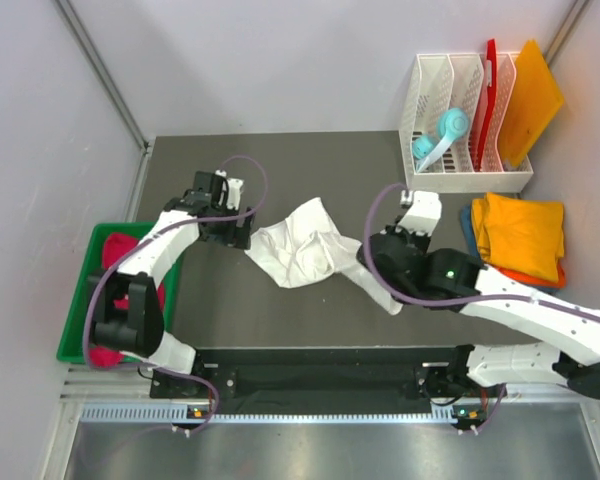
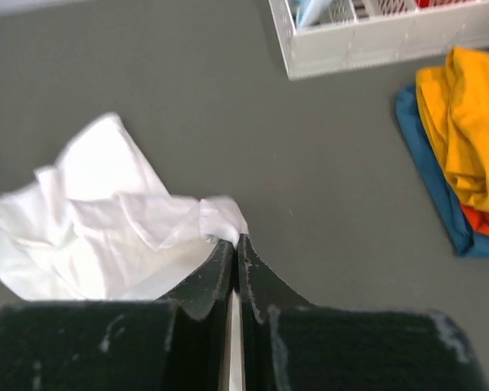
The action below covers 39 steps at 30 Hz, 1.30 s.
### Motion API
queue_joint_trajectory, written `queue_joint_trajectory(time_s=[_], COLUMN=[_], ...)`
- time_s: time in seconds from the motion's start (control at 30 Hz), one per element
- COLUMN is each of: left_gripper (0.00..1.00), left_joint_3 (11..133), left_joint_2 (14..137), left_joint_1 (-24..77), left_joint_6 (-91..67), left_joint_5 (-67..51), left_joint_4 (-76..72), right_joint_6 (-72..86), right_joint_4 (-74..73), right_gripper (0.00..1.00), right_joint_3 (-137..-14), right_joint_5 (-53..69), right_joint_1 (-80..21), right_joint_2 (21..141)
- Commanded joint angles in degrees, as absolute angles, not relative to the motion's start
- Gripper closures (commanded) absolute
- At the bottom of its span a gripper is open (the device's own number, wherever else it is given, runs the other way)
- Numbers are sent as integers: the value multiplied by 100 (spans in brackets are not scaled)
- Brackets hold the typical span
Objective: Fold and stack the t-shirts
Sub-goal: Flatten the tshirt out
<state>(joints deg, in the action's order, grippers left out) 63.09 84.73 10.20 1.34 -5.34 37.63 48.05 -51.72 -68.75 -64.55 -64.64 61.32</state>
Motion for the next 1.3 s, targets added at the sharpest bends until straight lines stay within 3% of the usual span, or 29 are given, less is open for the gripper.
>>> queue_joint_trajectory(time_s=[0.0, 0.27, 0.47, 0.6, 0.63, 0.7, 0.73, 0.83, 0.87, 1.27], left_gripper=[1, 1, 2, 21, 35, 48, 66, 96, 100, 100], left_joint_3=[6758, 7566, 7682, 7638, 7664, 7699, 7734, 7787, 7796, 8366], left_joint_2=[9050, 10404, 10687, 10722, 10740, 10802, 10810, 10811, 10793, 9661], left_joint_1=[1396, 1564, 1556, 1556, 1564, 1564, 1564, 1564, 1564, 1521], left_joint_6=[97, 9, 9, 17, 18, 17, 9, 17, 9, 114], left_joint_5=[-563, -475, -361, -343, -351, -343, -334, -290, -264, 237], left_joint_4=[3384, 3331, 3314, 3287, 3296, 3340, 3366, 3419, 3428, 3621], right_joint_6=[5642, 5616, 5572, 5826, 5845, 5871, 5871, 5845, 5819, 4747], right_joint_4=[-5740, -5704, -5722, -5853, -5845, -5818, -5792, -5757, -5705, -5160], right_gripper=[100, 100, 100, 100, 100, 100, 100, 100, 100, 100], right_joint_3=[-6601, -6759, -6662, -6495, -6426, -6381, -6355, -6354, -6354, -6775], right_joint_5=[-6197, -6161, -6188, -6196, -6179, -6161, -6161, -6179, -6179, -6512], right_joint_1=[-6618, -6653, -6653, -6653, -6653, -6653, -6653, -6653, -6653, -6444], right_joint_2=[6521, 6750, 6654, 6531, 6504, 6460, 6443, 6469, 6460, 6381])
